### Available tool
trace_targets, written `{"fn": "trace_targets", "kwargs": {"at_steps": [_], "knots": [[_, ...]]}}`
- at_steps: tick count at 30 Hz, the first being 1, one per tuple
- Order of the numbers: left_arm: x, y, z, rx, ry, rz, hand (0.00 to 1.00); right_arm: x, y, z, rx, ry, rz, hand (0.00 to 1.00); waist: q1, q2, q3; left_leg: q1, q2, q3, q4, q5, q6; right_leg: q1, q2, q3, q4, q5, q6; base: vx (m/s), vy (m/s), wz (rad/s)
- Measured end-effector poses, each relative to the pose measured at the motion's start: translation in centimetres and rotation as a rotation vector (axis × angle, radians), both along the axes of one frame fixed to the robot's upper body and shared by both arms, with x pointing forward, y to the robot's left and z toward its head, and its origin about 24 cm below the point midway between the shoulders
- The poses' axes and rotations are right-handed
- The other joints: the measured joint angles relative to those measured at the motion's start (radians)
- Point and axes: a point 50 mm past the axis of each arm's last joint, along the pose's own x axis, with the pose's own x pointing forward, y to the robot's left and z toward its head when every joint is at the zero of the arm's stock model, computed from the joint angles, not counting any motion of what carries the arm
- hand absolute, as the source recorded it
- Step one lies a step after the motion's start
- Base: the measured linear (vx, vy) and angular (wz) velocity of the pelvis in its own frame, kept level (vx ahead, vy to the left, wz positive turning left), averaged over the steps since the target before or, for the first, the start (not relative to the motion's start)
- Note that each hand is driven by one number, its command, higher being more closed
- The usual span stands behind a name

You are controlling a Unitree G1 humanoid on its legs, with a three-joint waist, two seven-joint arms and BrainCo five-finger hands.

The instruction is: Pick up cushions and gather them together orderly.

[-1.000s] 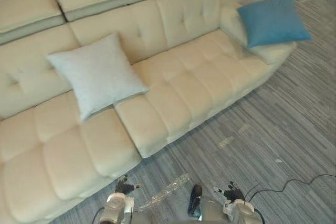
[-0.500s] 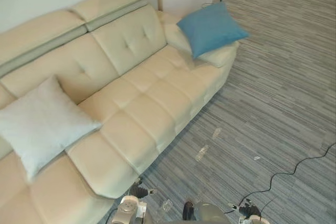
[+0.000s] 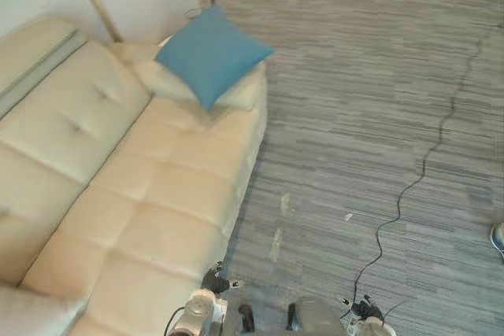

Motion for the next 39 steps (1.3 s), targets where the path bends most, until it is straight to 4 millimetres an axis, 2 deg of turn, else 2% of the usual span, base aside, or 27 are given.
{"fn": "trace_targets", "kwargs": {"at_steps": [2, 4, 5, 6, 7, 8, 11, 12, 13, 15, 17, 18, 20, 21, 22, 23, 24, 25, 26, 27, 28, 29, 30, 33, 35, 37, 39], "knots": [[0.4, 0.2, 0.2, 0.010, -0.009, -0.014, 0.00, 0.5, -0.3, 0.2, -0.014, -0.009, 0.025, 0.00, 0.000, 0.008, 0.000, 0.037, 0.038, 0.015, -0.056, 0.010, -0.025, -0.042, 0.000, -0.028, -0.147, 0.055, -0.004, 0.41, -0.136, -0.26], [0.2, 0.9, 0.0, 0.030, 0.002, -0.014, 0.00, 0.9, 0.0, 0.3, -0.010, -0.016, 0.037, 0.00, -0.006, -0.004, -0.002, 0.084, 0.056, 0.027, -0.107, 0.008, -0.067, -0.069, -0.006, -0.011, -0.329, 0.205, -0.007, 0.39, -0.208, -0.19], [0.0, 1.2, -0.1, 0.039, 0.012, -0.011, 0.00, 0.8, 0.1, 0.2, -0.010, -0.010, 0.044, 0.00, -0.010, -0.015, -0.007, 0.103, 0.053, 0.025, -0.114, -0.002, -0.086, -0.067, -0.013, -0.002, -0.357, 0.336, -0.027, 0.36, -0.217, -0.13], [-0.1, 1.2, -0.2, 0.040, 0.021, -0.009, 0.00, 0.8, -0.3, 0.3, -0.018, -0.010, 0.043, 0.00, -0.012, 0.000, -0.007, 0.118, 0.064, 0.023, -0.120, -0.007, -0.095, -0.072, 0.000, -0.004, -0.330, 0.336, -0.072, 0.52, -0.339, -0.21], [-0.2, 1.0, -0.3, 0.034, 0.030, -0.011, 0.00, 1.1, -0.4, 0.4, -0.025, -0.021, 0.043, 0.00, -0.011, 0.012, -0.009, 0.121, 0.079, 0.019, -0.103, 0.014, -0.128, -0.091, 0.005, 0.002, -0.258, 0.275, -0.090, 0.41, -0.291, -0.21], [-0.1, 0.7, -0.3, 0.028, 0.024, -0.011, 0.00, 1.0, -0.6, 0.4, -0.027, -0.019, 0.042, 0.00, -0.017, 0.013, -0.009, 0.117, 0.081, 0.009, -0.064, 0.018, -0.134, -0.094, 0.006, 0.002, -0.221, 0.236, -0.102, 0.47, -0.347, -0.18], [0.1, 0.1, -0.2, -0.008, 0.016, 0.026, 0.00, 0.4, -0.5, 0.2, -0.016, -0.007, 0.029, 0.00, -0.027, 0.014, -0.008, 0.000, 0.119, -0.042, 0.283, 0.055, -0.150, -0.034, 0.014, -0.007, -0.190, 0.155, -0.126, 0.38, -0.295, 0.04], [0.0, -0.3, -0.2, -0.029, 0.014, 0.040, 0.00, -0.1, -0.1, 0.1, -0.007, 0.001, 0.030, 0.00, -0.026, 0.009, 0.003, -0.117, 0.156, -0.066, 0.557, 0.113, -0.129, 0.026, 0.028, -0.009, -0.211, 0.133, -0.144, 0.34, -0.225, -0.11], [-0.2, -0.5, -0.2, -0.038, 0.011, 0.043, 0.00, -0.4, -0.2, 0.0, -0.006, 0.002, 0.022, 0.00, -0.017, 0.010, 0.007, -0.199, 0.191, -0.060, 0.759, 0.089, -0.107, 0.091, 0.047, -0.008, -0.237, 0.118, -0.159, 0.27, -0.168, -0.22], [-0.4, -0.4, -0.1, -0.041, 0.006, 0.049, 0.00, -0.5, -0.1, 0.0, 0.004, -0.003, 0.008, 0.00, -0.008, -0.001, 0.013, -0.277, 0.192, -0.042, 0.846, 0.066, -0.090, 0.178, 0.052, 0.001, -0.274, 0.097, -0.167, 0.31, -0.119, -0.21], [0.0, -0.5, 0.2, -0.052, -0.018, 0.058, 0.00, -0.7, -0.2, 0.0, 0.003, 0.003, 0.003, 0.00, -0.002, -0.006, 0.015, -0.337, 0.174, -0.002, 0.754, 0.044, -0.074, 0.228, 0.051, 0.004, -0.310, 0.087, -0.165, 0.30, -0.066, -0.08], [0.1, -0.6, 0.3, -0.055, -0.024, 0.063, 0.00, -0.6, -0.2, 0.0, 0.003, -0.001, 0.001, 0.00, 0.004, -0.006, 0.016, -0.359, 0.159, 0.029, 0.650, 0.037, -0.065, 0.258, 0.052, 0.010, -0.334, 0.084, -0.161, 0.31, 0.013, -0.15], [0.2, -0.7, 0.3, -0.060, -0.029, 0.062, 0.00, -0.1, -0.2, 0.1, 0.002, -0.014, -0.003, 0.00, 0.006, -0.007, 0.015, -0.364, 0.092, 0.053, 0.332, 0.052, -0.079, 0.301, 0.046, 0.018, -0.384, 0.081, -0.149, 0.36, 0.032, -0.16], [0.1, -1.1, 0.3, -0.066, -0.025, 0.056, 0.00, 0.1, -0.3, 0.2, -0.003, -0.017, -0.003, 0.00, 0.010, 0.002, 0.017, -0.334, 0.054, 0.052, 0.074, 0.109, -0.096, 0.335, 0.051, 0.024, -0.427, 0.078, -0.137, 0.37, 0.065, -0.17], [-0.1, -1.5, 0.2, -0.068, -0.015, 0.034, 0.00, 0.2, -0.5, 0.3, -0.009, -0.017, -0.003, 0.00, 0.013, 0.019, 0.014, -0.321, 0.044, 0.052, -0.077, 0.169, -0.111, 0.371, 0.070, 0.031, -0.466, 0.075, -0.118, 0.40, 0.087, -0.17], [-0.2, -1.6, 0.1, -0.069, -0.012, 0.031, 0.00, 0.3, -0.5, 0.3, -0.011, -0.019, -0.003, 0.00, 0.014, 0.025, 0.012, -0.320, 0.045, 0.052, -0.102, 0.182, -0.107, 0.385, 0.078, 0.034, -0.476, 0.070, -0.107, 0.46, 0.140, -0.21], [-0.2, -1.6, 0.1, -0.067, -0.010, 0.026, 0.00, 0.4, -0.4, 0.3, -0.008, -0.021, -0.002, 0.00, 0.018, 0.025, 0.012, -0.318, 0.036, 0.037, -0.115, 0.251, -0.062, 0.426, 0.081, 0.051, -0.491, 0.047, -0.075, 0.50, 0.174, -0.30], [-0.4, -1.3, 0.0, -0.062, -0.004, 0.028, 0.00, 0.2, -0.2, 0.2, -0.002, -0.014, 0.002, 0.00, 0.028, 0.001, -0.011, -0.316, -0.002, 0.018, -0.091, 0.296, -0.019, 0.436, 0.049, 0.074, -0.477, 0.022, -0.043, 0.51, 0.172, -0.33], [-0.5, -1.3, 0.0, -0.063, -0.001, 0.031, 0.00, 0.0, -0.2, 0.1, -0.003, -0.008, 0.002, 0.00, 0.032, -0.004, -0.018, -0.316, -0.016, 0.011, -0.075, 0.297, -0.006, 0.429, 0.037, 0.088, -0.451, 0.014, -0.030, 0.63, 0.203, -0.36], [-0.3, -1.4, 0.1, -0.068, -0.008, 0.033, 0.00, 0.1, -0.3, 0.1, -0.002, -0.007, 0.001, 0.00, 0.035, -0.027, -0.019, -0.313, -0.045, 0.024, -0.018, 0.242, 0.024, 0.360, -0.002, 0.132, -0.267, -0.010, 0.027, 0.43, 0.134, -0.20], [-0.3, -1.4, 0.1, -0.070, -0.007, 0.034, 0.00, 0.0, -0.2, 0.0, 0.001, -0.001, -0.002, 0.00, 0.034, -0.033, -0.020, -0.308, -0.056, 0.027, -0.004, 0.220, 0.027, 0.330, -0.015, 0.146, -0.183, -0.007, 0.048, 0.67, 0.226, 0.01], [-0.4, -1.4, 0.0, -0.078, 0.003, 0.032, 0.00, -0.8, 0.1, -0.3, 0.017, 0.021, -0.019, 0.00, 0.031, -0.052, -0.017, -0.265, -0.086, 0.022, 0.019, 0.173, 0.036, 0.228, -0.050, 0.178, 0.087, 0.061, 0.165, 0.57, 0.178, 0.30], [-0.4, -1.5, 0.0, -0.079, 0.008, 0.019, 0.00, -1.3, 0.5, -0.5, 0.031, 0.034, -0.022, 0.00, 0.027, -0.061, -0.018, -0.211, -0.106, 0.017, 0.021, 0.141, 0.039, 0.155, -0.075, 0.189, 0.280, 0.105, 0.185, 0.68, 0.198, 0.34], [-0.7, -1.0, -0.2, -0.067, 0.017, 0.014, 0.00, -1.1, 0.5, -0.4, 0.035, 0.021, -0.014, 0.00, 0.027, -0.044, -0.014, -0.068, -0.112, -0.019, -0.022, 0.105, 0.044, 0.069, -0.102, 0.118, 0.329, 0.049, 0.086, 0.58, 0.081, 0.26], [-0.3, -0.9, 0.0, -0.069, 0.005, 0.019, 0.00, -0.2, 0.3, 0.0, 0.023, -0.022, 0.000, 0.00, 0.010, -0.014, -0.016, 0.007, -0.081, -0.080, -0.070, 0.104, 0.045, 0.008, -0.076, 0.056, 0.152, 0.016, 0.033, 0.44, -0.051, 0.62], [0.4, -1.2, 0.3, -0.079, -0.015, 0.020, 0.00, 0.4, 0.2, 0.3, 0.014, -0.051, 0.004, 0.00, 0.008, 0.004, -0.011, 0.043, -0.044, -0.123, -0.091, 0.095, 0.031, -0.027, -0.034, 0.081, -0.053, 0.042, 0.031, 0.39, -0.147, 0.70], [0.8, -1.3, 0.5, -0.079, -0.025, 0.016, 0.00, 0.4, 0.3, 0.4, 0.015, -0.055, 0.005, 0.00, 0.000, 0.002, -0.010, 0.060, -0.019, -0.180, -0.090, 0.059, -0.006, -0.043, -0.003, 0.177, -0.277, 0.150, 0.047, 0.37, -0.252, 0.93]]}}
